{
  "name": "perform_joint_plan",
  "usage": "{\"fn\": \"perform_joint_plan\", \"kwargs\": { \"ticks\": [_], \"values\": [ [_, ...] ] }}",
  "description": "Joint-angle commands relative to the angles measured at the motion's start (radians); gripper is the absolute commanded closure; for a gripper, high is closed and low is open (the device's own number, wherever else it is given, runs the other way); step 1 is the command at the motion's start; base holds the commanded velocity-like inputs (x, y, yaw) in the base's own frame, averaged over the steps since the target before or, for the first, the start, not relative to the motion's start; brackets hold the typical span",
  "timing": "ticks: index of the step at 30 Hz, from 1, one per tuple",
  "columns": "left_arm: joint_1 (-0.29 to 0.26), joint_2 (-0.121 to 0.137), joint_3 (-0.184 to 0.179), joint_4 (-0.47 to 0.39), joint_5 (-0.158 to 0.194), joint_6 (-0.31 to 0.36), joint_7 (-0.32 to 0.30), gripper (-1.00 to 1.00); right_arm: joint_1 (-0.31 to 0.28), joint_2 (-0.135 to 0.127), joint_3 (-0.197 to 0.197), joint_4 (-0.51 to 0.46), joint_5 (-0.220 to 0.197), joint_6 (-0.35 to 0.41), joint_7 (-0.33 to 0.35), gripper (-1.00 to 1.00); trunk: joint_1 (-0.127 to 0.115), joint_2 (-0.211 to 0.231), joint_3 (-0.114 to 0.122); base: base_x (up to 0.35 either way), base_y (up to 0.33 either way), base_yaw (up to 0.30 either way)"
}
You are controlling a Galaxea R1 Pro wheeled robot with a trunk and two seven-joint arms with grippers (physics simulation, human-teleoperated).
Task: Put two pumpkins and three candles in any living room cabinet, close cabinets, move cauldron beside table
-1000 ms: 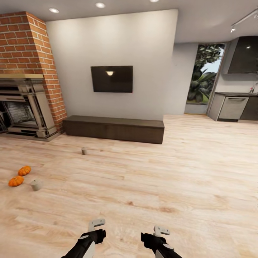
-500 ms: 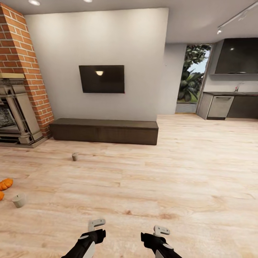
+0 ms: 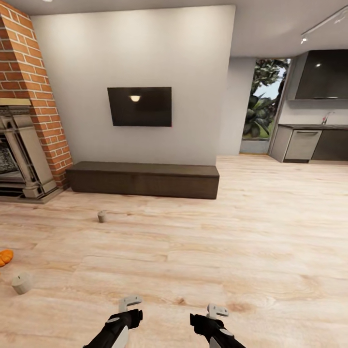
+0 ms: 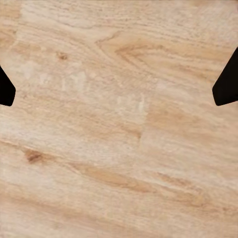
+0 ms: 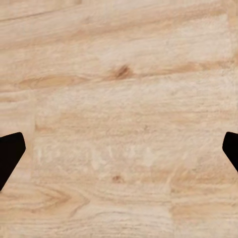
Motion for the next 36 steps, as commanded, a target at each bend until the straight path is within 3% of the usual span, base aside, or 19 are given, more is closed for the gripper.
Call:
{"fn": "perform_joint_plan", "kwargs": {
  "ticks": [1,14,36],
  "values": [
    [0.000,0.000,-0.006,-0.002,0.010,0.005,0.007,-1.00,-0.001,0.000,0.007,0.001,-0.009,-0.004,-0.005,-1.00,0.000,0.000,-0.001,0.275,0.143,0.000],
    [0.000,-0.001,-0.006,-0.002,0.009,0.005,0.007,-1.00,-0.001,0.000,0.007,0.001,-0.009,-0.004,-0.005,-1.00,0.000,0.000,-0.001,0.295,0.072,-0.003],
    [0.000,0.000,-0.006,-0.002,0.008,0.005,0.007,-1.00,-0.001,0.000,0.007,0.001,-0.009,-0.004,-0.005,-1.00,0.000,0.000,-0.001,0.317,0.021,-0.094]
  ]
}}
